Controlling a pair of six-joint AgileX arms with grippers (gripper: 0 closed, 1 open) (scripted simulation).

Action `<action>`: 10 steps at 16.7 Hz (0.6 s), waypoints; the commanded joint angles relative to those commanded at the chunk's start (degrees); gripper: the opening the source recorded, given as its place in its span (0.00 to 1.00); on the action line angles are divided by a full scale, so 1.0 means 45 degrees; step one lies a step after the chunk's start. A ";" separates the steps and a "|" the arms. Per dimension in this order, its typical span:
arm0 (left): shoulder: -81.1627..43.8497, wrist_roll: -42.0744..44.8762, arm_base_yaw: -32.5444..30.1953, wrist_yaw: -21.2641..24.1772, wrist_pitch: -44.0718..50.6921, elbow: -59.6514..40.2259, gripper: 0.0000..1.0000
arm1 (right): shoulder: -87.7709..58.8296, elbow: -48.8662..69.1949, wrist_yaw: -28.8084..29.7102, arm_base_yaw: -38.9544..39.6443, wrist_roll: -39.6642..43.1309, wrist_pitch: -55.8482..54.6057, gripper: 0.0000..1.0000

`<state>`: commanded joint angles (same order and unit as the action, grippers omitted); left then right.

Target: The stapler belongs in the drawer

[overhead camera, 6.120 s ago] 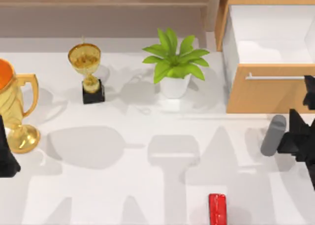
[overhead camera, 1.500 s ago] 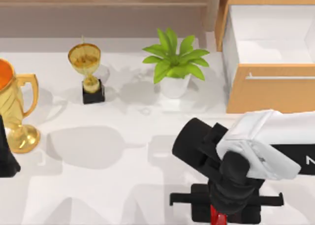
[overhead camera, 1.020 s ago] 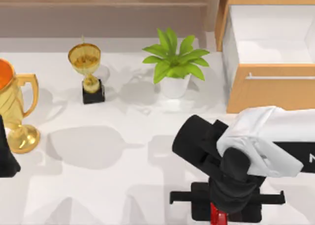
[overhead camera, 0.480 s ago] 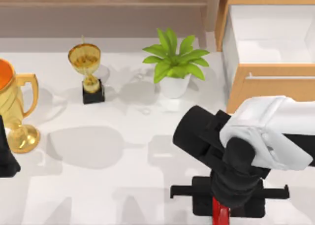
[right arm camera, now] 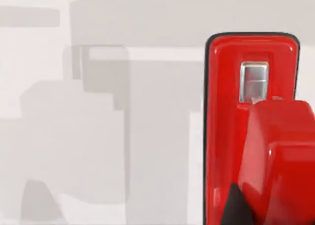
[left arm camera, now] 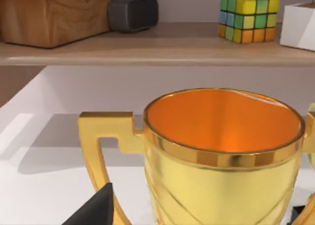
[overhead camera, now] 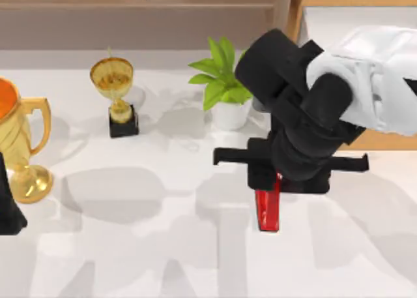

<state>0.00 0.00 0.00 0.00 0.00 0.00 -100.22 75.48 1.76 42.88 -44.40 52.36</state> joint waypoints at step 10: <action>0.0000 0.0000 0.0000 0.0000 0.0000 0.0000 1.00 | -0.3019 0.7685 0.0561 -0.5389 0.4945 0.1993 0.00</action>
<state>0.00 0.00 0.00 0.00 0.00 0.00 -113.81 110.06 4.28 18.62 -22.15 61.33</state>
